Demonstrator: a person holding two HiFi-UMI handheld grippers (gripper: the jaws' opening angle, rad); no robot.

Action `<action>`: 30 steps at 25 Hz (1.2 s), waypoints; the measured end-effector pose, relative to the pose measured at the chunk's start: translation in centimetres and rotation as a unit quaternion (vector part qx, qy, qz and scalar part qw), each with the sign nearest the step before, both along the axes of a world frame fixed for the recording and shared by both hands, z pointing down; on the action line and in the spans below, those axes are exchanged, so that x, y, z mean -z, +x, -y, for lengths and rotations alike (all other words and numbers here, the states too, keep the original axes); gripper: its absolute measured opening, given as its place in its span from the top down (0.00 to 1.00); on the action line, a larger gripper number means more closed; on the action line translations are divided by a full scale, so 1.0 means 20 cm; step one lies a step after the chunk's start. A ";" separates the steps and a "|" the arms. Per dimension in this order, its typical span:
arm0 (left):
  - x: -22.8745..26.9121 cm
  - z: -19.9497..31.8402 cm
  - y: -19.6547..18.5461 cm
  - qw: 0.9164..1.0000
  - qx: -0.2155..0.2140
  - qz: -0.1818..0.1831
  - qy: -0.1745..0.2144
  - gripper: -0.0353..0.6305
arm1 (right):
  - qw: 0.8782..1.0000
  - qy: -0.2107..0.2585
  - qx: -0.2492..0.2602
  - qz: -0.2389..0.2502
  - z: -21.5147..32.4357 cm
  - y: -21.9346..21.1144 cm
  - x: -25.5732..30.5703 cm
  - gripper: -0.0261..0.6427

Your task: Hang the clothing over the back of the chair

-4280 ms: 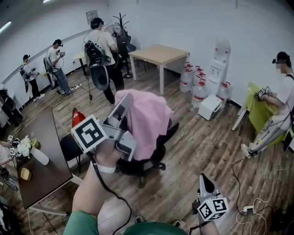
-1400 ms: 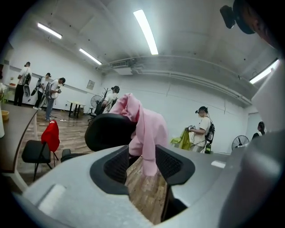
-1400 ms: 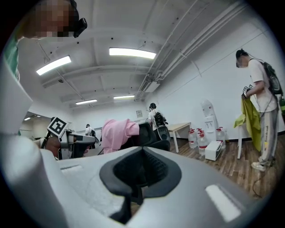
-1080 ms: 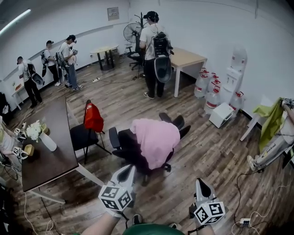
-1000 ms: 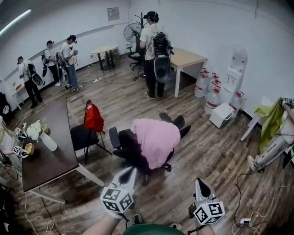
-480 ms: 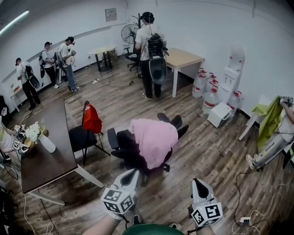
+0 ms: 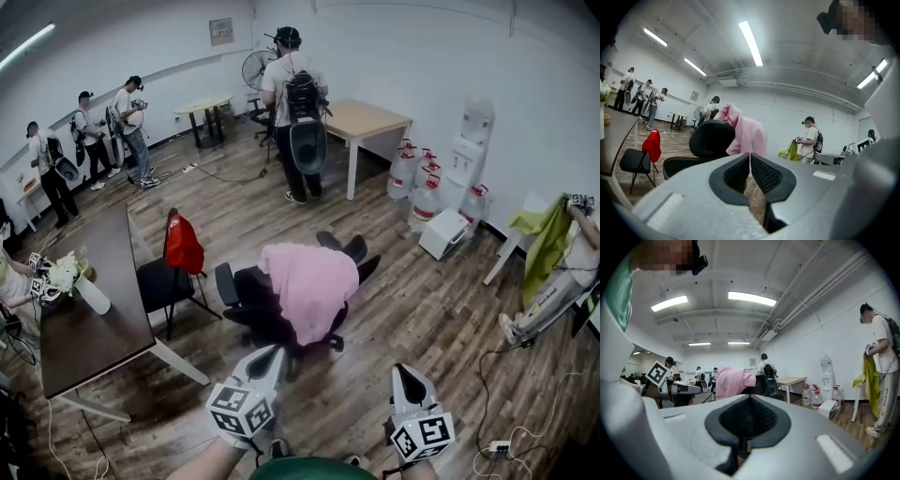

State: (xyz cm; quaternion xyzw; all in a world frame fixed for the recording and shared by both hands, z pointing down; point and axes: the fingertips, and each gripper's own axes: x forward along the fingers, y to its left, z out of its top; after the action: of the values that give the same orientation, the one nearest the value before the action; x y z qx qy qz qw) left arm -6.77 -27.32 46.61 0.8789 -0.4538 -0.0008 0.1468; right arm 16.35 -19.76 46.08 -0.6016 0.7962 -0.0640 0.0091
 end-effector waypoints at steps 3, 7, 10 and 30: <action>0.01 0.00 0.00 1.000 -0.001 -0.002 0.003 0.92 | 1.000 0.001 0.002 -0.003 0.00 0.00 0.01 0.96; 0.01 0.00 0.02 1.000 -0.002 -0.001 0.003 0.92 | 1.000 0.016 0.016 -0.003 -0.01 -0.02 0.03 0.96; 0.01 0.00 0.02 1.000 -0.001 0.000 0.002 0.92 | 0.999 0.023 0.022 -0.008 -0.02 -0.02 0.05 0.96; 0.01 -0.02 0.01 1.000 -0.003 0.000 -0.001 0.92 | 0.999 0.022 0.020 -0.011 -0.02 -0.03 0.05 0.96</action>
State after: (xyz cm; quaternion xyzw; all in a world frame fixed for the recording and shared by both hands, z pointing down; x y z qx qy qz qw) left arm -6.60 -26.84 46.36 0.8801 -0.4510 -0.0001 0.1482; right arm 15.68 -19.32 45.03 -0.5857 0.8094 -0.0402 0.0124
